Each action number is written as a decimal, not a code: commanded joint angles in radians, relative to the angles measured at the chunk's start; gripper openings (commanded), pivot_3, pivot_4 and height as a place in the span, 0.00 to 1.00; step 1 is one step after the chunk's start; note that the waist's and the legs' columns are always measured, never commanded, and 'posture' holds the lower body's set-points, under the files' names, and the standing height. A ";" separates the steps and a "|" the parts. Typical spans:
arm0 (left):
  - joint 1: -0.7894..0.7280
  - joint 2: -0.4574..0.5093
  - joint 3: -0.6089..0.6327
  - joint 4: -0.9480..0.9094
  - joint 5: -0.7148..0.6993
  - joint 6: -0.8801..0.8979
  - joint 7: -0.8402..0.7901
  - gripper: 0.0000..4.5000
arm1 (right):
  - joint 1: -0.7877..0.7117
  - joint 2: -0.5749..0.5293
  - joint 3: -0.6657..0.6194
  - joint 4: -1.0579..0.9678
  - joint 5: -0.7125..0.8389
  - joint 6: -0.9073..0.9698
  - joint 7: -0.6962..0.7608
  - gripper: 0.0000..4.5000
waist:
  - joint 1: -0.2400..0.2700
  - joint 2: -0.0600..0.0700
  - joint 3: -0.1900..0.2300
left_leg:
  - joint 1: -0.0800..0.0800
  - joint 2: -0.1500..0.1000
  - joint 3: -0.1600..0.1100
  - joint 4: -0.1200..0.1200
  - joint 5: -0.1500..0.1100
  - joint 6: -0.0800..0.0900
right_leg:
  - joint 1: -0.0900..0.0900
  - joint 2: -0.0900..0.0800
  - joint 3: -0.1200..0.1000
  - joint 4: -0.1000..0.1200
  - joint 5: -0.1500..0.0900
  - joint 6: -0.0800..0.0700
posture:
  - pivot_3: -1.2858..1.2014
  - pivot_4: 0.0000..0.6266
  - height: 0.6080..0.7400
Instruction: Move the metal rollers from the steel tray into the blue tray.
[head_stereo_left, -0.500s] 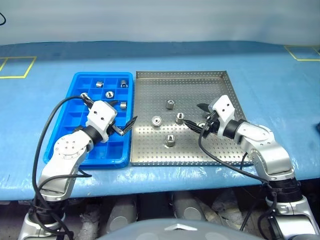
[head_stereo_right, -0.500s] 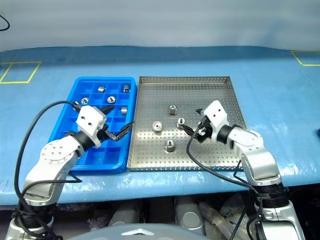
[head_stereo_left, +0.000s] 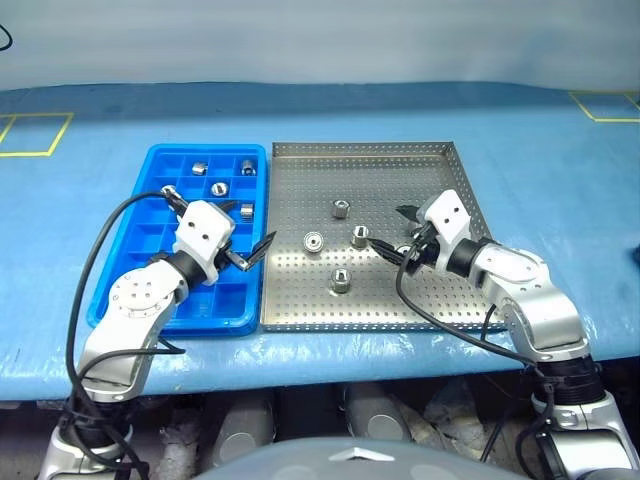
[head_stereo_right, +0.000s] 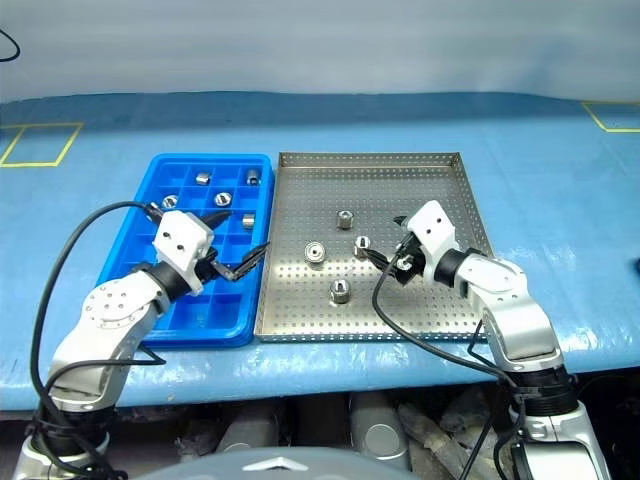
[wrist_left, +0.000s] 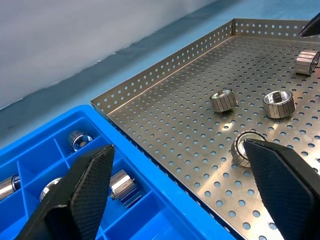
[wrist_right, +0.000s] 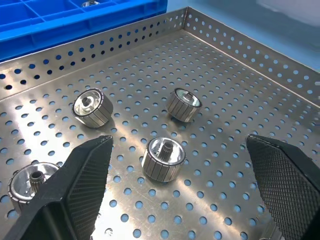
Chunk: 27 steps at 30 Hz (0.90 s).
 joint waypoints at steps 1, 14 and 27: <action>-0.012 -0.003 0.005 -0.009 0.002 -0.026 0.001 1.00 | -0.010 0.000 -0.007 -0.009 -0.006 -0.037 -0.001 0.99 | 0.001 0.000 0.000 | 0.000 0.000 0.000 0.000 0.000 0.000 | 0.000 0.000 0.000 0.000 0.000 0.000 | 0.46 0.24 1.00; -0.078 -0.040 -0.041 0.024 -0.020 0.011 -0.017 1.00 | -0.006 0.007 -0.001 -0.008 -0.001 -0.039 0.004 0.99 | 0.005 0.000 0.000 | 0.000 0.000 0.000 0.001 0.000 0.000 | 0.001 0.000 0.000 0.000 0.000 0.000 | 0.46 0.24 1.00; -0.228 -0.099 -0.204 0.202 0.092 0.095 0.026 1.00 | 0.035 0.014 -0.016 -0.037 0.000 -0.054 -0.020 0.99 | -0.012 0.000 0.000 | 0.001 0.000 0.000 0.001 0.000 0.000 | 0.002 0.000 0.001 0.000 0.001 0.001 | 0.44 0.24 1.00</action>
